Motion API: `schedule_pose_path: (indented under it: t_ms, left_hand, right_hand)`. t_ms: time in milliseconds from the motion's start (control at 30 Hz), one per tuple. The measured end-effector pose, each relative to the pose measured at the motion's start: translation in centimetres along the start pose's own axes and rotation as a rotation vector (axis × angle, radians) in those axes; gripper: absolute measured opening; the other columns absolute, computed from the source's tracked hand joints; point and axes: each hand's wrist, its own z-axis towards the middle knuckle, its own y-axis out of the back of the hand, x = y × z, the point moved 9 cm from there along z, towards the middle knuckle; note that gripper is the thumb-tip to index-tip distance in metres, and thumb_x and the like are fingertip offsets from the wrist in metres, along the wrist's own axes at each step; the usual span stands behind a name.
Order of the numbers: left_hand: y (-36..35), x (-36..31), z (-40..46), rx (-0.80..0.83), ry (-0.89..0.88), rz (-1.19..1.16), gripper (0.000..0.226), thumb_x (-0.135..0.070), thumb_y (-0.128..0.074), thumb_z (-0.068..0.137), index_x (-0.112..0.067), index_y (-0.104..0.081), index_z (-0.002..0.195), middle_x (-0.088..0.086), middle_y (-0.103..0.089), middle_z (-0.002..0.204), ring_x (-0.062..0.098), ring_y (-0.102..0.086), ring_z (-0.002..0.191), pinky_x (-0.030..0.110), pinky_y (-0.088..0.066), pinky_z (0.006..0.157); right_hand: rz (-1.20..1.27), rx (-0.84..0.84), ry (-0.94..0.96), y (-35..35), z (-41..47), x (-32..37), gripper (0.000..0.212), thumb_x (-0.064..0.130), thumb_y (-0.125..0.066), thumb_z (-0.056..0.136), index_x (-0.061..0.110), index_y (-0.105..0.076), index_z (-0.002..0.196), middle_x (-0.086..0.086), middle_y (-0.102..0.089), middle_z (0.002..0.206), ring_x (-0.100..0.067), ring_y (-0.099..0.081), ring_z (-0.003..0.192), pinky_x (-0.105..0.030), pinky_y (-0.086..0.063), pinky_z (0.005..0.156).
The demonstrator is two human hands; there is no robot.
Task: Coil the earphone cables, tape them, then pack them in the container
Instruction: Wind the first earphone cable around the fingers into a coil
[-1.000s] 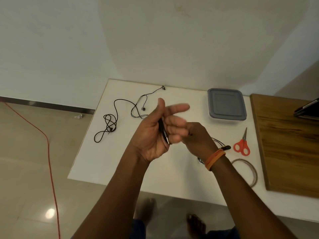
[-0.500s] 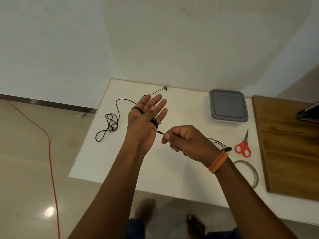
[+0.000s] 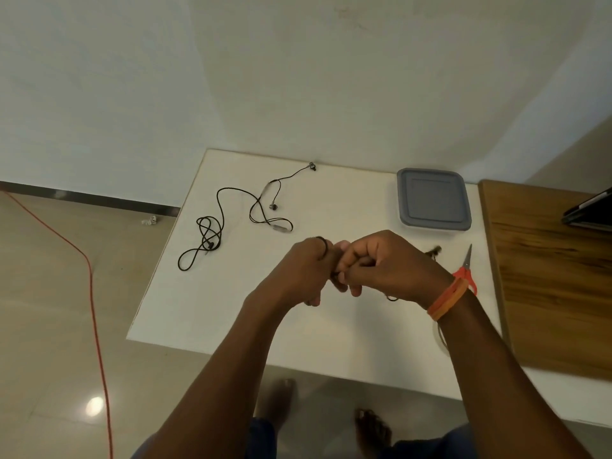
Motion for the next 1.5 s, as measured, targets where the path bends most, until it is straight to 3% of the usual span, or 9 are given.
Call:
schedule_pose_path:
  t_ms: [200, 467, 600, 700, 867, 967, 1067, 1300, 1500]
  left_hand:
    - [-2.5, 1.0, -1.2, 0.293, 0.139, -0.029, 0.093, -0.078, -0.009, 0.088, -0.003, -0.063, 0.077, 0.014, -0.074, 0.069, 0.014, -0.026, 0.035, 0.02, -0.028, 0.038]
    - [-3.0, -1.5, -1.7, 0.502, 0.005, -0.501, 0.069, -0.058, -0.032, 0.098, -0.007, -0.056, 0.058, 0.012, -0.054, 0.042, 0.009, -0.024, 0.022, 0.02, -0.022, 0.037]
    - [-2.6, -3.1, -2.3, 0.636, -0.087, -0.824, 0.058, -0.047, -0.041, 0.096, -0.011, -0.055, 0.054, 0.006, -0.048, 0.034, 0.005, -0.027, 0.019, 0.009, -0.025, 0.03]
    - [-1.9, -4.1, -2.6, 0.718, -0.16, -1.017, 0.06, -0.051, -0.035, 0.095, -0.011, -0.065, 0.062, 0.009, -0.06, 0.043, 0.002, -0.037, 0.02, 0.008, -0.029, 0.029]
    - [0.6, -4.1, -1.3, 0.342, -0.2, -1.255, 0.067, -0.05, -0.029, 0.098, -0.007, -0.078, 0.081, 0.009, -0.075, 0.071, 0.008, -0.059, 0.035, 0.02, -0.05, 0.038]
    - [2.4, -4.0, -0.7, 0.154, -0.252, -1.373, 0.061, -0.046, -0.03, 0.1, -0.005, -0.076, 0.1, 0.013, -0.075, 0.101, 0.021, -0.075, 0.085, 0.032, -0.062, 0.073]
    - [3.6, -3.0, -0.1, 0.017, -0.264, -1.393, 0.058, -0.045, -0.027, 0.104, -0.003, -0.056, 0.13, 0.016, -0.062, 0.132, 0.028, -0.061, 0.122, 0.041, -0.048, 0.105]
    - [5.3, -0.2, 0.5, -0.243, -0.205, -1.264, 0.038, -0.021, -0.045, 0.102, -0.006, -0.052, 0.136, 0.012, -0.055, 0.141, 0.024, -0.059, 0.124, 0.049, -0.042, 0.109]
    - [5.8, 0.6, 0.0, -0.463, -0.091, -0.778, 0.034, -0.008, -0.05, 0.1, -0.019, -0.054, 0.132, -0.01, -0.053, 0.134, 0.014, -0.059, 0.121, 0.043, -0.048, 0.103]
  right_hand:
    - [0.015, -0.087, 0.064, 3.1, -0.9, 0.0, 0.003, 0.014, -0.071, 0.084, 0.015, -0.074, 0.084, 0.0, -0.073, 0.069, -0.01, -0.07, 0.067, -0.014, -0.053, 0.065]
    - [0.19, -0.193, 0.127, 3.9, -0.9, 0.5, 0.012, 0.016, -0.071, 0.084, 0.009, -0.076, 0.092, 0.002, -0.072, 0.071, -0.003, -0.06, 0.056, -0.009, -0.041, 0.05]
    - [0.282, -0.16, 0.126, 2.9, -0.5, 0.6, 0.022, 0.032, -0.066, 0.084, 0.014, -0.076, 0.091, -0.001, -0.069, 0.069, -0.021, -0.046, 0.054, -0.03, -0.04, 0.052]
    - [0.341, -0.122, 0.109, 1.8, -0.3, 0.8, 0.02, 0.026, -0.059, 0.092, 0.012, -0.073, 0.087, 0.001, -0.064, 0.065, -0.014, -0.037, 0.051, -0.03, -0.035, 0.052]
    - [0.383, -0.046, 0.035, -0.4, 0.2, 0.3, 0.03, 0.022, -0.051, 0.099, 0.008, -0.071, 0.082, -0.003, -0.065, 0.063, -0.015, -0.035, 0.052, -0.028, -0.03, 0.051]
    - [0.386, 0.005, -0.008, -1.4, 0.5, 0.3, 0.036, 0.028, -0.048, 0.1, 0.025, -0.071, 0.073, -0.007, -0.062, 0.064, -0.013, -0.036, 0.05, -0.026, -0.032, 0.049]
    - [0.321, 0.018, -0.033, -2.0, 0.8, 0.2, 0.031, 0.033, -0.046, 0.101, 0.02, -0.072, 0.092, -0.004, -0.061, 0.066, -0.011, -0.038, 0.05, -0.022, -0.036, 0.047]
    - [0.227, 0.085, -0.069, -4.3, 0.9, 0.3, 0.029, 0.032, -0.045, 0.101, 0.016, -0.069, 0.105, 0.003, -0.059, 0.061, -0.006, -0.039, 0.045, -0.022, -0.035, 0.045]
    - [0.098, 0.071, -0.058, -3.5, 0.9, 0.3, 0.022, 0.033, -0.051, 0.098, 0.022, -0.07, 0.101, 0.007, -0.066, 0.061, -0.004, -0.047, 0.048, -0.025, -0.048, 0.055]
